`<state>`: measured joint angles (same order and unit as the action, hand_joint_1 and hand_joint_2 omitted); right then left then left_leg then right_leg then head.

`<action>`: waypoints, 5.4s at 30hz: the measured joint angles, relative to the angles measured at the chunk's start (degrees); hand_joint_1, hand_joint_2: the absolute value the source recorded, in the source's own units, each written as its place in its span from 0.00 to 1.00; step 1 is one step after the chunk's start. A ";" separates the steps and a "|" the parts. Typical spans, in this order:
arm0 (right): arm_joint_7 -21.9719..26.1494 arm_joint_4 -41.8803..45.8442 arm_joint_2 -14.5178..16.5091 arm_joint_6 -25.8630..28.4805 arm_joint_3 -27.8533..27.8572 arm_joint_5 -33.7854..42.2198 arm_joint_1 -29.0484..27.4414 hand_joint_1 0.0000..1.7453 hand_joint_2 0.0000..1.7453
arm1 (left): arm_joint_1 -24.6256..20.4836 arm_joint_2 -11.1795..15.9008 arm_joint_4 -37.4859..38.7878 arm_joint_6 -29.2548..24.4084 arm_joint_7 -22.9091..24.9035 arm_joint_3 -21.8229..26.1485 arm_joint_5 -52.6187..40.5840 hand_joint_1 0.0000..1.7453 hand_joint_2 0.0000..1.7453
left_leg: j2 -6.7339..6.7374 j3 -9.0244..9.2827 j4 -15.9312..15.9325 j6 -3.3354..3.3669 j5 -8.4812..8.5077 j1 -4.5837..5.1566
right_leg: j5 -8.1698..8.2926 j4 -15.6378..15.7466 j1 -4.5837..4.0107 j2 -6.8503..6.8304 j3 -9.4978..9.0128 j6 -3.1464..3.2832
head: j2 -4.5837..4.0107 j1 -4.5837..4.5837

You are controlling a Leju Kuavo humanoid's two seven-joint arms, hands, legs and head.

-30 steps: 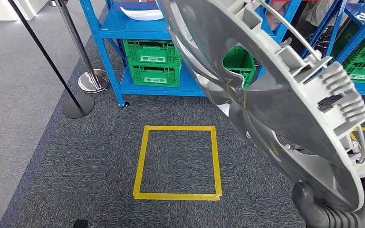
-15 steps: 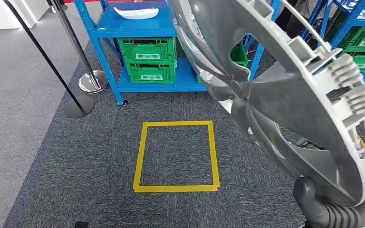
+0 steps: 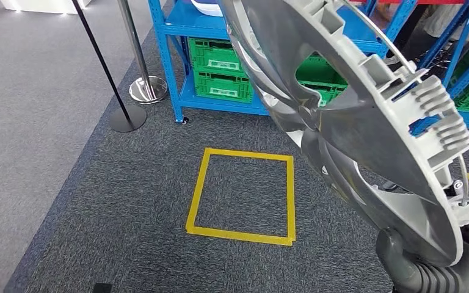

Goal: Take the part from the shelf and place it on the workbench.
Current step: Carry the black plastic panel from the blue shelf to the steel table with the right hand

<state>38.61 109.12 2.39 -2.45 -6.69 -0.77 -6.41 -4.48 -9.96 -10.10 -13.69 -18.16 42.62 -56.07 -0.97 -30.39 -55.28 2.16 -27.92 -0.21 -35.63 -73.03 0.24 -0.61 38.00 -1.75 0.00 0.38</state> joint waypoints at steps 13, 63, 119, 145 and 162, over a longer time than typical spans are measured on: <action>0.46 -0.21 -0.05 0.89 0.07 0.25 -0.10 1.00 1.00 | 0.22 0.00 0.02 0.03 0.19 0.09 -0.14 0.00 1.00 | -0.16 -6.61 -10.29 -3.32 -4.40 -0.15 | 7.23 17.06 0.38 0.64 -8.76 2.87 | 0.00 -0.82; 0.62 2.69 0.60 1.86 3.20 0.44 -2.48 1.00 1.00 | 0.24 0.08 -0.07 0.38 0.48 0.97 -0.40 0.00 1.00 | -2.47 -2.22 -1.46 -0.31 0.79 -0.03 | -0.05 0.04 0.51 0.50 -1.06 0.22 | 0.00 0.02; 0.37 4.57 0.80 1.67 5.20 -0.25 -3.06 1.00 1.00 | 0.19 -0.07 -0.11 0.63 0.63 0.98 -1.44 0.00 1.00 | 2.12 -2.46 -1.87 -0.83 0.66 -0.02 | 2.39 10.56 0.46 -3.16 -7.00 0.14 | 0.01 -1.07; 1.01 4.68 0.17 1.65 7.02 -0.43 -4.00 1.00 1.00 | 0.30 -0.03 -0.09 1.38 1.14 0.93 -2.31 0.00 1.00 | 4.53 -2.90 -2.68 -2.44 0.11 0.43 | 5.94 14.72 0.19 -5.32 -7.78 0.98 | 0.00 -1.73; 1.09 5.50 -0.47 1.85 7.38 -0.84 -5.10 1.00 1.00 | 0.51 -0.07 -0.08 1.50 1.63 0.97 -2.26 0.00 1.00 | -6.64 -3.38 -2.55 -2.56 0.74 -0.47 | 6.71 14.47 0.66 3.54 -6.83 1.06 | 0.00 0.38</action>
<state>39.70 114.61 1.92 -0.60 0.69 -1.61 -11.50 -3.97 -10.02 -10.17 -12.20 -16.52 43.58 -58.34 -7.61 -33.78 -57.83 -0.40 -27.18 -0.68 -28.92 -58.56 0.91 2.93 31.17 -0.69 0.00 0.75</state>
